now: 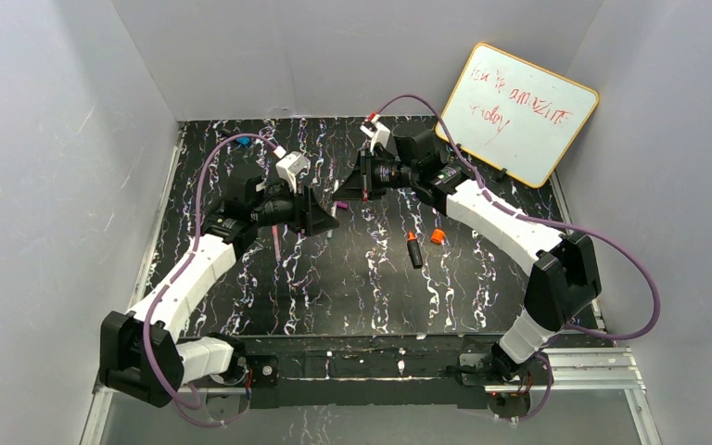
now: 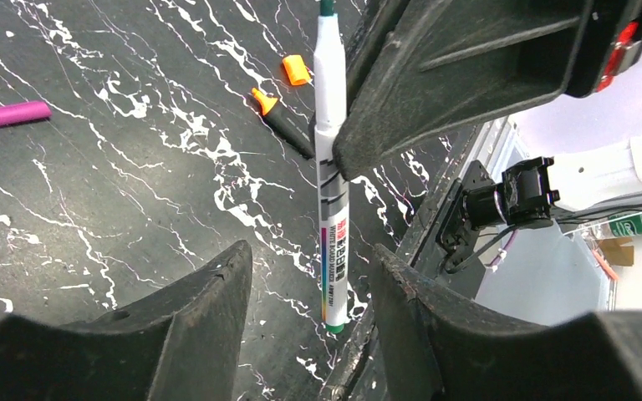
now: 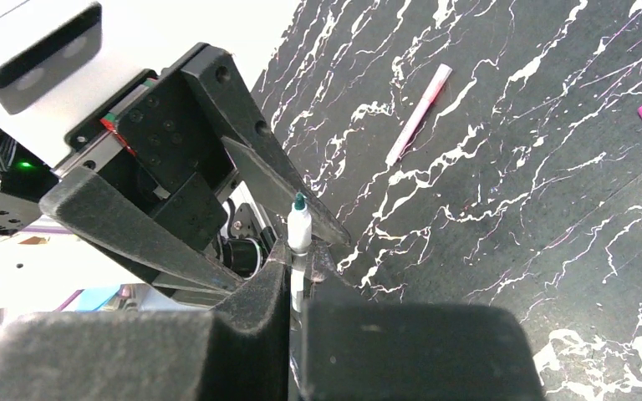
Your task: Insert the pens into the pen caps
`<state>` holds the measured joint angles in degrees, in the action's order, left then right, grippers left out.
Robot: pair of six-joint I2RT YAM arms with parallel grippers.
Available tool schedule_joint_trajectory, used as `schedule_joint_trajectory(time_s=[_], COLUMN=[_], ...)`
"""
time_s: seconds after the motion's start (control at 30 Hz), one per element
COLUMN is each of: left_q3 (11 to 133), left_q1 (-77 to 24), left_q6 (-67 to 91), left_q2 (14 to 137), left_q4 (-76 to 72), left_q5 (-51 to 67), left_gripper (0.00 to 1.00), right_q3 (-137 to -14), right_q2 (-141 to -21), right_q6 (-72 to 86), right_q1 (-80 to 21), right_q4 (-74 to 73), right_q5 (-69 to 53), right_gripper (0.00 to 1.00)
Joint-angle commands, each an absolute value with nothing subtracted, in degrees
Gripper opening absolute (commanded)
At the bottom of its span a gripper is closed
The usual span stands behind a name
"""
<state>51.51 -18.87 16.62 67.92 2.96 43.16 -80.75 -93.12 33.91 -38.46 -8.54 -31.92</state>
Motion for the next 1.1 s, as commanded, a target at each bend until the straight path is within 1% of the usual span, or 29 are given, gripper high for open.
schedule_joint_trajectory(time_s=[0.0, 0.23, 0.27, 0.3, 0.33, 0.37, 0.4, 0.43, 0.47, 0.57, 0.6, 0.63, 0.67, 0.73, 0.83, 0.93, 1.0, 1.07], left_q3=[51.5, 50.7, 50.6, 50.5, 50.3, 50.2, 50.1, 49.9, 49.6, 48.8, 48.4, 48.3, 48.2, 47.1, 46.1, 45.5, 46.0, 46.8], left_q1=[-18.9, -19.1, -19.1, -19.1, -19.1, -19.1, -19.1, -19.1, -19.1, -19.1, -19.1, -19.1, -19.1, -18.5, -16.8, -15.4, -14.6, -14.1], left_q6=[17.7, 18.9, 19.1, 19.6, 19.9, 20.2, 20.5, 20.6, 20.7, 20.7, 20.7, 20.2, 19.2, 18.9, 19.2, 18.9, 18.2, 17.1], left_q2=[68.1, 68.7, 68.8, 68.9, 69.0, 69.1, 69.4, 69.7, 70.0, 70.4, 70.2, 70.4, 70.7, 70.5, 70.4, 69.6, 68.6, 66.7], left_q4=[1.5, 0.3, -1.3, -2.0, -2.6, -3.0, -3.3, -3.4, -3.5, -4.0, -3.9, -2.7, -0.6, 2.2, 2.7, 3.8, 5.9, 8.6], left_q5=[45.1, 45.9, 46.1, 46.6, 47.0, 47.3, 47.5, 47.0, 46.5, 46.2, 45.2, 43.6, 39.7, 32.9, 28.1, 23.2, 18.4, 12.9], left_gripper=[0.52, 0.51, 0.48, 0.43, 0.37, 0.30, 0.19, 0.03, 0.00, 0.00, 0.00, 0.00, 0.00, 0.00, 0.00, 0.00, 0.00, 0.00], right_q3=[-83.3, -83.8, -83.8, -83.9, -83.9, -83.7, -83.4, -83.1, -82.9, -83.0, -83.2, -83.9, -84.9, -84.0, -80.8, -78.8, -76.5, -73.1], right_q2=[-93.4, -94.8, -94.9, -95.0, -95.1, -95.1, -94.9, -94.7, -94.5, -94.0, -93.9, -93.9, -93.5, -90.5, -85.8, -82.8, -81.5, -81.7], right_q6=[34.2, 35.6, 35.9, 36.1, 36.3, 36.5, 36.8, 36.8, 36.8, 36.3, 36.2, 35.3, 33.1, 31.3, 31.3, 33.1, 39.9, 49.9], right_q1=[-38.2, -38.2, -38.2, -38.2, -38.2, -38.2, -38.2, -38.2, -38.3, -38.2, -38.2, -38.3, -37.9, -35.6, -32.4, -32.0, -32.0, -31.9], right_q4=[-4.4, -2.3, -1.9, -1.5, -1.2, -0.9, -0.4, -0.5, -0.5, -0.4, -0.5, -1.6, -4.3, -7.3, -8.4, -10.0, -9.7, -8.4], right_q5=[-32.5, -32.4, -32.3, -32.2, -32.2, -31.9, -31.7, -31.4, -31.3, -30.3, -29.9, -29.3, -28.6, -25.1, -20.4, -12.5, -6.6, -3.3], right_gripper=[0.01, 0.01, 0.01, 0.01, 0.01, 0.01, 0.01, 0.01, 0.01, 0.01, 0.13, 0.30, 0.46, 0.55, 0.63, 0.64, 0.64, 0.64])
